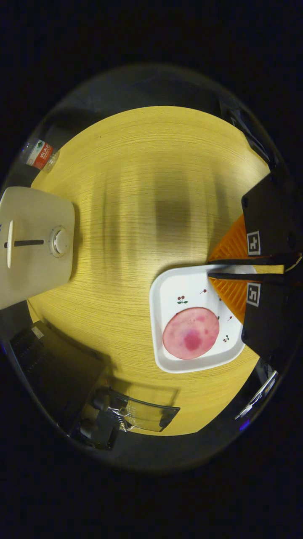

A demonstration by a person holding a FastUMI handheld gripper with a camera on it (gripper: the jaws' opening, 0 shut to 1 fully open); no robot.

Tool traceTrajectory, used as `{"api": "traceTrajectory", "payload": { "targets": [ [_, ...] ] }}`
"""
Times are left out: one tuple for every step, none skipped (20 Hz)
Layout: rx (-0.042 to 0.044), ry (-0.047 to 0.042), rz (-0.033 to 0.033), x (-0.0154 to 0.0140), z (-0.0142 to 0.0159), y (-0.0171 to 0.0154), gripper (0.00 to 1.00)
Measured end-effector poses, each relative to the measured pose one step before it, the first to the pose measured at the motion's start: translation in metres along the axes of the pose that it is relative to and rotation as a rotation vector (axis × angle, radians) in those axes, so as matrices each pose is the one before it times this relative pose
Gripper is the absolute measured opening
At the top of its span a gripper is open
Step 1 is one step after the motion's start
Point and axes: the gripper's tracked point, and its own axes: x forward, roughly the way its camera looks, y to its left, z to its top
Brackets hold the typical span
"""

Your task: Open the toaster oven, put the food inside, and close the toaster oven door.

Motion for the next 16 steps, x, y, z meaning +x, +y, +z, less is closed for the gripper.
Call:
{"api": "traceTrajectory", "payload": {
  "targets": [
    [-0.01132, 0.00218, 0.02062, -0.00453, -0.00102, 0.00017, 0.07],
    [-0.00165, -0.01338, 0.02866, 0.00035, -0.00040, 0.00035, 0.06],
    [0.01483, -0.01022, 0.02393, -0.00145, 0.00279, -0.00401, 0.03],
    [0.01053, 0.00783, 0.01629, -0.00063, -0.00058, -0.00039, 0.02],
    [0.01350, -0.00207, 0.00854, 0.00183, -0.00106, 0.00165, 0.02],
    [0.01355, 0.00361, 0.01158, -0.00061, -0.00072, 0.00180, 0.02],
    [0.00278, -0.00024, 0.00940, 0.00222, -0.00142, 0.00249, 0.02],
    [-0.00366, 0.00195, 0.01538, 0.00173, -0.00121, 0.00123, 0.02],
    [0.00372, -0.00284, 0.01416, -0.00219, 0.00102, -0.00004, 0.02],
    [0.01609, 0.00415, 0.01091, -0.00031, 0.00014, -0.00011, 0.02],
    [0.02120, -0.00048, 0.00837, 0.00096, -0.00031, 0.00045, 0.02],
    [0.02471, 0.00251, 0.00859, -0.00067, -0.00075, 0.00102, 0.02],
    [0.02603, 0.00143, 0.00086, 0.00042, -0.00201, 0.00065, 0.02],
    [0.01471, -0.00219, 0.00091, -0.00053, -0.00059, 0.00130, 0.02],
    [0.00955, -0.00330, 0.00575, -0.00022, -0.00158, 0.00120, 0.02],
    [0.00999, -0.00521, 0.01016, -0.00250, -0.00026, 0.00239, 0.02]
  ]
}}
